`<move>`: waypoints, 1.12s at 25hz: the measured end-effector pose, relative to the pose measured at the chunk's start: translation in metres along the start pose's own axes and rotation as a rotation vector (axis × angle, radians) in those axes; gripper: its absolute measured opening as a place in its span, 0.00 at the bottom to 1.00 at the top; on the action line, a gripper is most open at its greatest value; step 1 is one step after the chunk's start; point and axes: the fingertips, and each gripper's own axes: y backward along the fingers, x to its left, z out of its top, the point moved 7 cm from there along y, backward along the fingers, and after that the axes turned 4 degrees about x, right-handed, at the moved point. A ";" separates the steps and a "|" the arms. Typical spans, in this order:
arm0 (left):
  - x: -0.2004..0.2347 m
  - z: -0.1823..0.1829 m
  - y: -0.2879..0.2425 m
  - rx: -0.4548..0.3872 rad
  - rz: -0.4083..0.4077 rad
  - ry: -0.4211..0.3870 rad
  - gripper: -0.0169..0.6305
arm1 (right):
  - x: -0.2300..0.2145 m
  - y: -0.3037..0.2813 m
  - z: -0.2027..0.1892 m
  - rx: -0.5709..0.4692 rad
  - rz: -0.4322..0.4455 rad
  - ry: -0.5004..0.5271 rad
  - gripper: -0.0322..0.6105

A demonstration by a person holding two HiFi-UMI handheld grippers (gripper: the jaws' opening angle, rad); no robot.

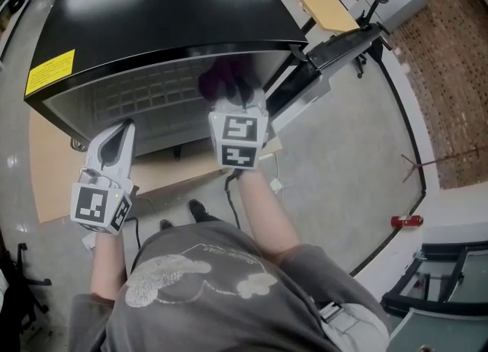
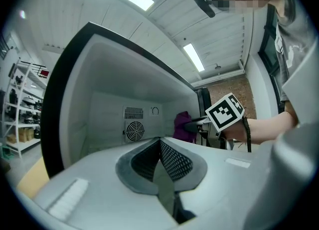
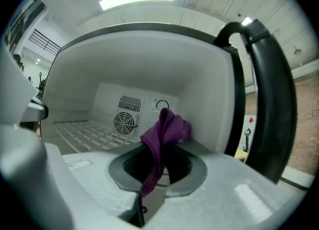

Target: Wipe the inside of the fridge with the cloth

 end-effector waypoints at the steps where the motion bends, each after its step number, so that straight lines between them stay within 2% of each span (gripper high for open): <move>1: 0.000 0.000 0.001 0.003 -0.008 0.001 0.05 | 0.000 0.005 -0.002 0.002 -0.010 -0.006 0.12; 10: -0.014 -0.003 -0.006 0.019 -0.097 0.001 0.05 | -0.007 0.047 -0.019 0.024 -0.061 -0.046 0.12; 12: -0.014 -0.005 -0.007 0.021 -0.103 0.004 0.05 | -0.006 0.055 -0.016 -0.005 -0.054 -0.056 0.12; 15: -0.014 -0.012 -0.007 0.027 -0.106 0.007 0.05 | 0.008 0.063 -0.020 -0.087 0.039 -0.055 0.12; 19: -0.012 -0.035 0.000 0.056 -0.094 0.022 0.05 | 0.046 0.071 -0.027 -0.151 0.190 0.019 0.12; 24: 0.002 -0.056 0.021 0.081 -0.026 0.033 0.05 | 0.108 0.073 -0.052 -0.109 0.407 0.093 0.12; 28: 0.018 -0.072 0.050 0.116 0.048 0.020 0.05 | 0.160 0.062 -0.089 -0.093 0.570 0.162 0.12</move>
